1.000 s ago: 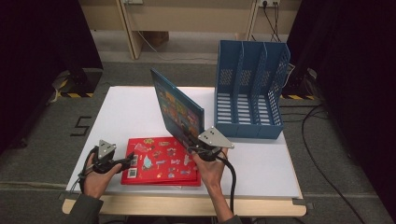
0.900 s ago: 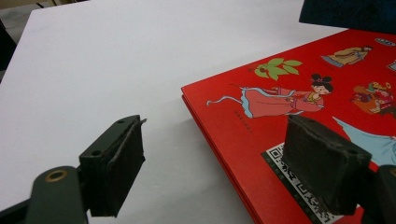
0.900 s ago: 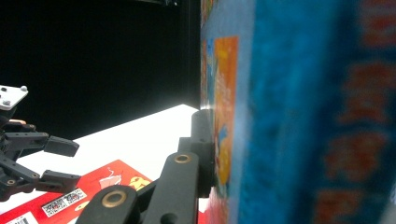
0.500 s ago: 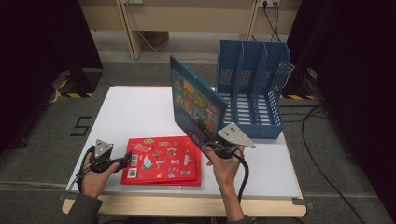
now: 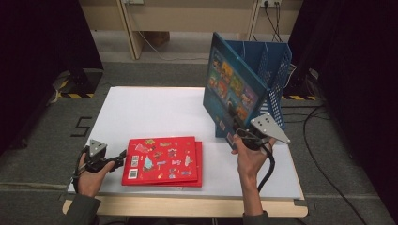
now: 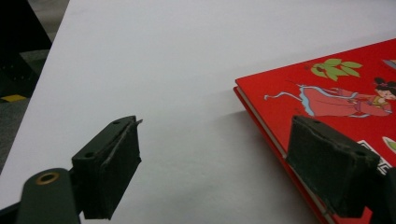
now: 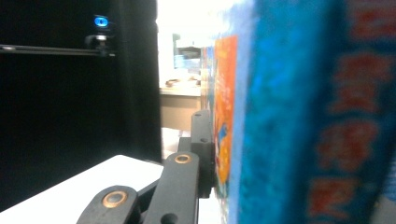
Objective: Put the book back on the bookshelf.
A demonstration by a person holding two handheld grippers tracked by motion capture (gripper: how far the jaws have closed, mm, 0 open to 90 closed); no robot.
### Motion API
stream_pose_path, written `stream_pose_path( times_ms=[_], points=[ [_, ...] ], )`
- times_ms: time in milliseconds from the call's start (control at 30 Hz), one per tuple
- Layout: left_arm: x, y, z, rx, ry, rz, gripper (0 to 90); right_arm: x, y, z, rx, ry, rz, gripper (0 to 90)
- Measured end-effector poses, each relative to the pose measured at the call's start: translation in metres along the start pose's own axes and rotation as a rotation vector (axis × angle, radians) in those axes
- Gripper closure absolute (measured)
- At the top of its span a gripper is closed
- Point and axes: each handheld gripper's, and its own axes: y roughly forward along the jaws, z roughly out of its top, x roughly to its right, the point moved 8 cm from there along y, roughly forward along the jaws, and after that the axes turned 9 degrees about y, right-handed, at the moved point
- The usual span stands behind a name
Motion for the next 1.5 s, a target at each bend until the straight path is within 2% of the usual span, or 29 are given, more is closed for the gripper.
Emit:
stream_pose_path(
  times_ms=[133,200,300,400,433,567,867,1033,1200,1333,1500],
  points=[
    [-0.008,-0.002,-0.001,0.003,0.014,0.045,16.6,0.019,0.002,0.010,0.016,-0.016,-0.062,82.8],
    [-0.012,-0.001,-0.003,-0.001,0.008,0.053,16.6,0.027,0.004,0.012,0.017,-0.013,-0.088,82.8],
    [-0.013,0.001,-0.005,-0.015,0.007,0.052,16.6,0.036,0.011,0.014,0.016,-0.035,-0.120,82.8],
    [-0.013,0.002,-0.007,-0.027,0.010,0.047,16.6,0.043,0.022,0.015,0.006,-0.042,-0.153,82.8],
    [-0.014,0.002,-0.008,-0.034,0.013,0.051,16.6,0.044,0.027,0.015,-0.001,-0.030,-0.158,82.8],
    [-0.019,0.003,-0.010,-0.047,0.022,0.074,16.6,0.054,0.048,0.017,-0.015,-0.052,-0.184,82.8],
    [-0.016,0.003,-0.012,-0.055,0.020,0.054,16.5,0.064,0.088,0.020,-0.013,-0.039,-0.245,82.8],
    [-0.017,0.002,-0.013,-0.058,0.009,0.051,16.6,0.065,0.107,0.013,-0.010,0.000,-0.264,82.8],
    [-0.018,0.003,-0.014,-0.056,0.005,0.050,16.6,0.072,0.125,0.005,-0.021,0.007,-0.306,82.8],
    [-0.017,0.003,-0.016,-0.077,0.003,0.040,16.6,0.078,0.136,-0.006,-0.048,0.019,-0.332,82.7],
    [-0.015,0.004,-0.018,-0.085,-0.005,0.025,16.6,0.078,0.145,-0.023,-0.050,0.057,-0.351,82.6]
  ],
)
